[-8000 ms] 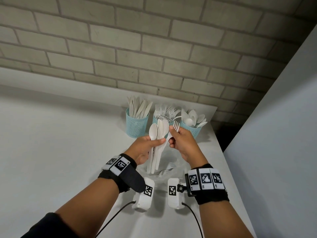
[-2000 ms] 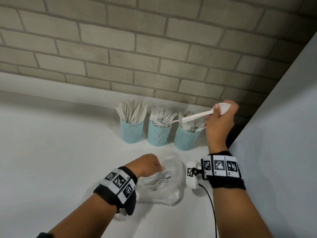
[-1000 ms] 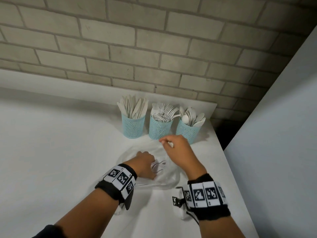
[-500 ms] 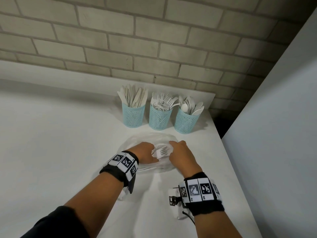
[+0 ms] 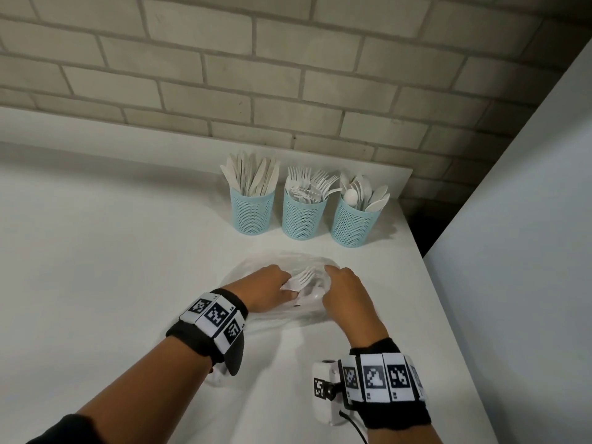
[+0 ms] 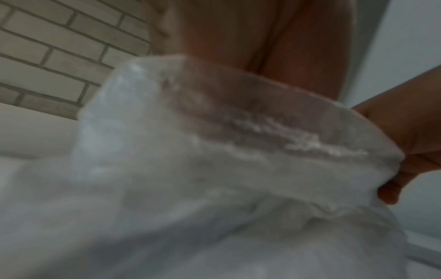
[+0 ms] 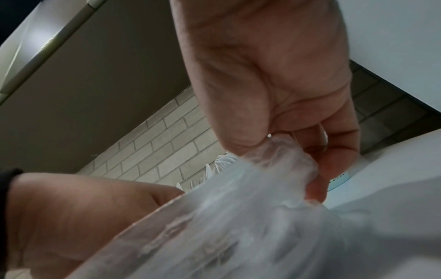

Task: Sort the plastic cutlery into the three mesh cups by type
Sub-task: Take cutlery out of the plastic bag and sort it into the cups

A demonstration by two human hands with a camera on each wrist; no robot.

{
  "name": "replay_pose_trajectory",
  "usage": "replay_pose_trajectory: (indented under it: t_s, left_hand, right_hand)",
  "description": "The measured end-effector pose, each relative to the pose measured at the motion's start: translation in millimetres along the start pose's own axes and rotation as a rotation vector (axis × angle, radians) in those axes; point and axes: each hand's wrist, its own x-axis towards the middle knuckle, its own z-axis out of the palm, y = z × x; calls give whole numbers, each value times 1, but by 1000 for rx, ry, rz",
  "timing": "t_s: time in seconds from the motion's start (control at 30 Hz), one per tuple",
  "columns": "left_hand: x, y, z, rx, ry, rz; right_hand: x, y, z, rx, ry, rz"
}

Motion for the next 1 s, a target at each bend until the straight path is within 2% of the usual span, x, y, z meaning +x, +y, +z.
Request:
replay_pose_trajectory:
  t_s: [0.23,0.5,0.67,0.87,0.93,1.0]
  left_hand:
    - [-5,0,4,39,183,11]
    - [-10,1,-1,-189,78,-35]
    - [-10,-2,-15,-378,116,-75]
    - [-12,7,-34,-652,173,-12]
    - [-11,12,-39,-703,207,-1]
    - [-8,16,-44,-843,206,19]
  right_hand:
    - [-4,2,-2,13,20,31]
    - [-5,0,-5,28,10,44]
    - [-7,-2,-13,27,-16,38]
    - [-15,-10,-43,-68,-138,-74]
    - [-16,-16,-55,-97,-81,-142]
    - [-13,-24,-65,14,31,-224]
